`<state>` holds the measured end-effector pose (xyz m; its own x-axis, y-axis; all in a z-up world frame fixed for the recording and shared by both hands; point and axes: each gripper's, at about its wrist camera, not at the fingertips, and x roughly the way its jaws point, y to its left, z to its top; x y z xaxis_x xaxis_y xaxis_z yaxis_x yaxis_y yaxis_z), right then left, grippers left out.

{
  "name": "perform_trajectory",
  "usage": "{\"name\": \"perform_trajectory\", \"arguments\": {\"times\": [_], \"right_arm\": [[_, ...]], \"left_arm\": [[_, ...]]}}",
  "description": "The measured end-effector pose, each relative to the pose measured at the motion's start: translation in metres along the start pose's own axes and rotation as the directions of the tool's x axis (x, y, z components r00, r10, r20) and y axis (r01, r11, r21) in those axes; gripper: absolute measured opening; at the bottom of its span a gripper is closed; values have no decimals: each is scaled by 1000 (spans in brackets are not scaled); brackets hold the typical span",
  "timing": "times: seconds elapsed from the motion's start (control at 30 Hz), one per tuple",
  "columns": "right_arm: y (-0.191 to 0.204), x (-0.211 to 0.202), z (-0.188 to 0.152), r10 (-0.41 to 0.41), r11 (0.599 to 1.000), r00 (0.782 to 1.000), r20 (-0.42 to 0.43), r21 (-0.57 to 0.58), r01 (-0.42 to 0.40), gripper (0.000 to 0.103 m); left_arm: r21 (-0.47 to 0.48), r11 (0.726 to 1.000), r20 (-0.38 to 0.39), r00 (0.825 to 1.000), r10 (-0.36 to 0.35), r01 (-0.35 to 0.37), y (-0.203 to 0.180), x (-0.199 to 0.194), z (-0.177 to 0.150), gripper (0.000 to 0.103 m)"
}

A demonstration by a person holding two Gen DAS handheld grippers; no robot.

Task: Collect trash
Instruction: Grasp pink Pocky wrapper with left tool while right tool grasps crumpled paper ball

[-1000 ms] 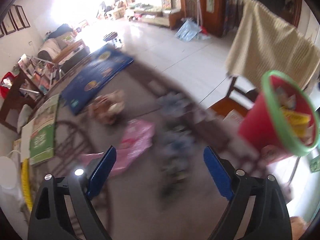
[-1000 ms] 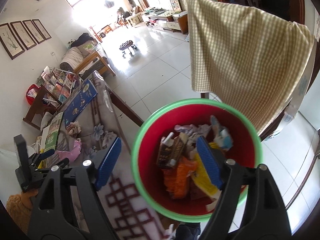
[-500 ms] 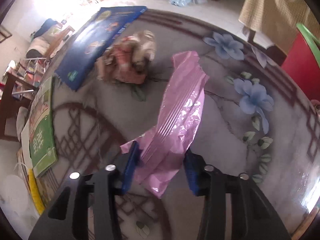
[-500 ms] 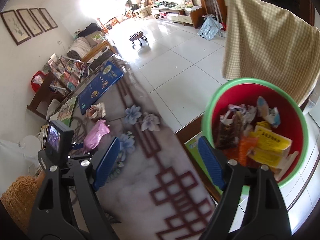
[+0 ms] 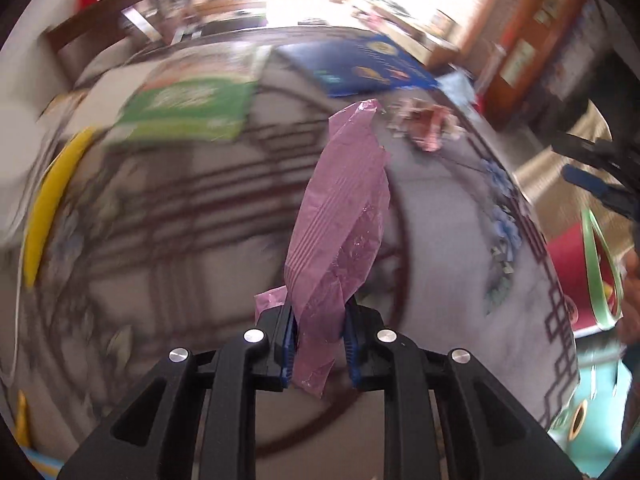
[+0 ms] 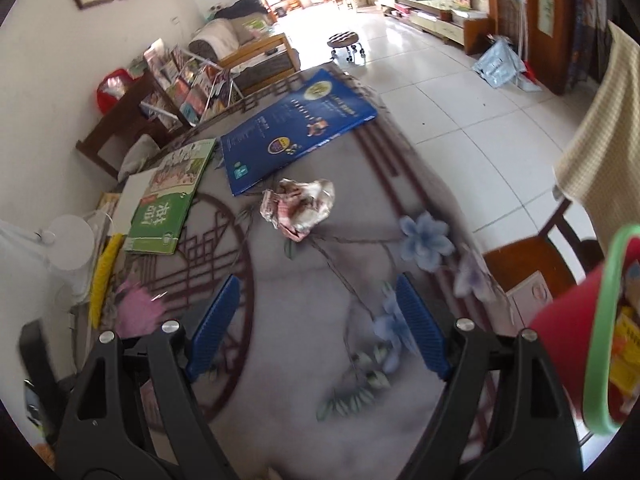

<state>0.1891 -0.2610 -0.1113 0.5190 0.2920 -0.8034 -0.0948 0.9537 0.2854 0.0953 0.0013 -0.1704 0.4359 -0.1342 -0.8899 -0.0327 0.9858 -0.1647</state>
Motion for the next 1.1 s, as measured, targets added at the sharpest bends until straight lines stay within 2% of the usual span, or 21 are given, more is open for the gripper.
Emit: {"name": "perform_trajectory", "arguments": {"times": [0.03,0.13,0.23,0.43,0.5,0.57,0.6,0.63,0.73,0.9,1.1], "right_arm": [[4,10,5,-8,1000,1000,-5,-14,8,79],[10,44,23,-14,1000,999,-30,1,14,79],[4,79,40,6,995,997,-71,99,1,84],[-10,132,46,76,962,985,-157,271,-31,84],[-9,138,46,79,961,985,-154,274,-34,77],[-6,142,47,85,970,982,-170,240,-43,49],[-5,142,48,92,974,979,-182,220,-51,41],[-3,141,48,97,977,977,-189,203,-58,33],[1,122,44,125,981,978,-167,165,-97,31],[14,67,22,160,986,978,-133,65,-152,31],[33,-4,-16,132,986,989,-70,-91,-138,31]], "left_arm": [[-42,999,0,1000,-3,3,10,-5,-9,18],[-89,996,-9,999,-32,31,27,-8,-14,18],[-73,997,15,999,-34,35,27,-11,-13,18],[-82,994,72,995,-72,78,23,-18,7,18],[-53,995,80,994,-77,82,16,-19,11,19],[-25,997,83,994,-67,69,11,-20,11,19],[-19,997,83,994,-67,68,9,-20,11,19],[-17,998,84,994,-67,68,8,-20,11,19],[-34,997,99,993,-69,73,7,-25,12,19],[-14,998,118,991,-57,59,-2,-34,13,19],[-4,999,150,988,-43,44,-16,-48,13,19]]}}
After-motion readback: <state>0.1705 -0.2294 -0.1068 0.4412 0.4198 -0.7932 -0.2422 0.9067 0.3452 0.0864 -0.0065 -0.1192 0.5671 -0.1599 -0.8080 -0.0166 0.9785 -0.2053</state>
